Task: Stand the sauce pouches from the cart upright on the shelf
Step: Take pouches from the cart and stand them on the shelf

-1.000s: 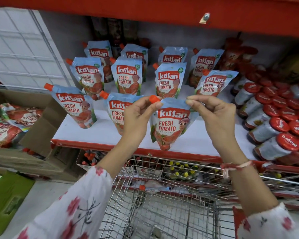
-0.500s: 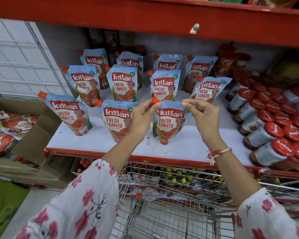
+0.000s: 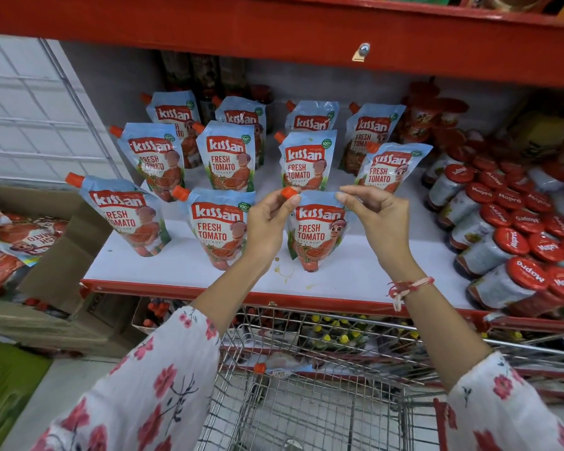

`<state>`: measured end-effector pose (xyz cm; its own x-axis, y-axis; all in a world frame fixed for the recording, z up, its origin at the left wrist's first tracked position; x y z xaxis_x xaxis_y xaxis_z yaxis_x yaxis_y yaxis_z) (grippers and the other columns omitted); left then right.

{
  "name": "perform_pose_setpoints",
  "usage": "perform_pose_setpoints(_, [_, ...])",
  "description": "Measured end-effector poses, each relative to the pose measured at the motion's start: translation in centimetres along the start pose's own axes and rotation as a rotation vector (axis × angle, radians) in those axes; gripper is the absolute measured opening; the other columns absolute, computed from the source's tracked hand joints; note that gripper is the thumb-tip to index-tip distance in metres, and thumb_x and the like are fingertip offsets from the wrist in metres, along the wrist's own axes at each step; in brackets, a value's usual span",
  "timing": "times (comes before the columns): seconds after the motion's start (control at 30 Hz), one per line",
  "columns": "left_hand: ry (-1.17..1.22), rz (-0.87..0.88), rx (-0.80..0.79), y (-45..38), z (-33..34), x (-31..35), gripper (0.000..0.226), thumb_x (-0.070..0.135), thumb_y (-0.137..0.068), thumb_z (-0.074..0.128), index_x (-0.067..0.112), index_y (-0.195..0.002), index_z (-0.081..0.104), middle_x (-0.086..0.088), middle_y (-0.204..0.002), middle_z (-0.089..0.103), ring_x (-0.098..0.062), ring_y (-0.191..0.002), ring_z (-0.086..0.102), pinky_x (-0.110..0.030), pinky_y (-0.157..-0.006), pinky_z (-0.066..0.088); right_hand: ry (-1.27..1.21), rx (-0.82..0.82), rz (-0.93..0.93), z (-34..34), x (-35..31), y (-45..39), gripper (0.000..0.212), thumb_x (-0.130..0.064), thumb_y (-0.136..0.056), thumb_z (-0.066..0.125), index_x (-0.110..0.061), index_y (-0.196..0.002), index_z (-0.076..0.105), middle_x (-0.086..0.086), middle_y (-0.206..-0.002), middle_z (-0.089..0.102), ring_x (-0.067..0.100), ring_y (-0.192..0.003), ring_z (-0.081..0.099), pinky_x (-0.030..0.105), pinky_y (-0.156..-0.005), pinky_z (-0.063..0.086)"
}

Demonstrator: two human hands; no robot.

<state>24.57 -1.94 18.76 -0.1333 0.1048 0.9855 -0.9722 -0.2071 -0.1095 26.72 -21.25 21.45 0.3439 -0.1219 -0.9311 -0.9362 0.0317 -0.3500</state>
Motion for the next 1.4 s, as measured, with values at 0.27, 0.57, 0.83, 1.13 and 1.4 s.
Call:
perform_pose_setpoints(0.27, [-0.061, -0.018, -0.03, 4.7, -1.8, -1.9, 0.037, 0.005, -0.089, 0.063, 0.025, -0.12, 0.058, 0.017, -0.118, 0.062, 0.01, -0.11, 0.058, -0.01, -0.091, 0.049, 0.021, 0.117, 0.083, -1.0, 1.3, 4.7, 0.037, -0.01, -0.082, 0.078, -0.007, -0.117, 0.067, 0.008, -0.112, 0.073, 0.01, -0.107, 0.067, 0.023, -0.091, 0.056])
perform_pose_setpoints(0.57, [-0.249, -0.133, -0.052, 12.8, -5.7, -7.6, 0.032, 0.003, -0.082, 0.07, 0.01, -0.113, 0.066, 0.001, -0.109, 0.072, -0.002, -0.103, 0.067, -0.015, -0.095, 0.051, 0.157, 0.087, 0.09, -0.1, 6.3, 15.2, 0.027, -0.027, -0.082, 0.077, -0.015, -0.105, 0.071, 0.001, -0.103, 0.075, 0.01, -0.097, 0.072, 0.024, -0.087, 0.058])
perform_pose_setpoints(0.83, [-0.776, -0.249, -0.145, 15.7, -7.9, -14.1, 0.044, 0.011, -0.082, 0.073, 0.008, -0.123, 0.06, -0.008, -0.125, 0.066, -0.019, -0.113, 0.064, -0.028, -0.097, 0.052, 0.559, -0.308, 0.355, 0.6, 14.6, 22.0, 0.037, -0.033, -0.082, 0.075, -0.016, -0.114, 0.069, 0.002, -0.111, 0.074, 0.013, -0.088, 0.073, 0.028, -0.077, 0.063])
perform_pose_setpoints(1.13, [-1.054, -0.529, -0.301, 18.3, -8.6, -20.9, 0.052, 0.016, -0.082, 0.071, 0.008, -0.13, 0.052, -0.015, -0.117, 0.069, -0.027, -0.108, 0.065, -0.031, -0.091, 0.049, 0.81, -0.699, 0.561, 3.0, 19.4, 22.9, 0.058, -0.02, -0.088, 0.071, -0.018, -0.141, 0.048, 0.016, -0.114, 0.071, 0.01, -0.06, 0.051, 0.023, -0.067, 0.046])
perform_pose_setpoints(1.4, [-1.067, -0.518, -0.337, 17.7, -8.5, -24.1, 0.034, 0.021, -0.087, 0.066, 0.018, -0.121, 0.063, -0.011, -0.107, 0.074, -0.024, -0.096, 0.068, -0.032, -0.089, 0.053, 0.868, -0.775, 0.551, 4.8, 21.5, 24.6, 0.03, -0.015, -0.097, 0.058, -0.019, -0.127, 0.064, 0.013, -0.107, 0.074, 0.014, -0.07, 0.064, 0.007, -0.057, 0.041])
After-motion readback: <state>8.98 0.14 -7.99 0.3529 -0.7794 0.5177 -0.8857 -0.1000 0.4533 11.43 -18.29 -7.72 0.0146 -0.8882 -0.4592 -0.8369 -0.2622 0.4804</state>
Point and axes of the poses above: each hand's wrist, its own y-axis away from the middle knuckle, its own z-axis out of the palm, x = y × z, the point moved 6 cm from there along -y, towards the middle knuckle
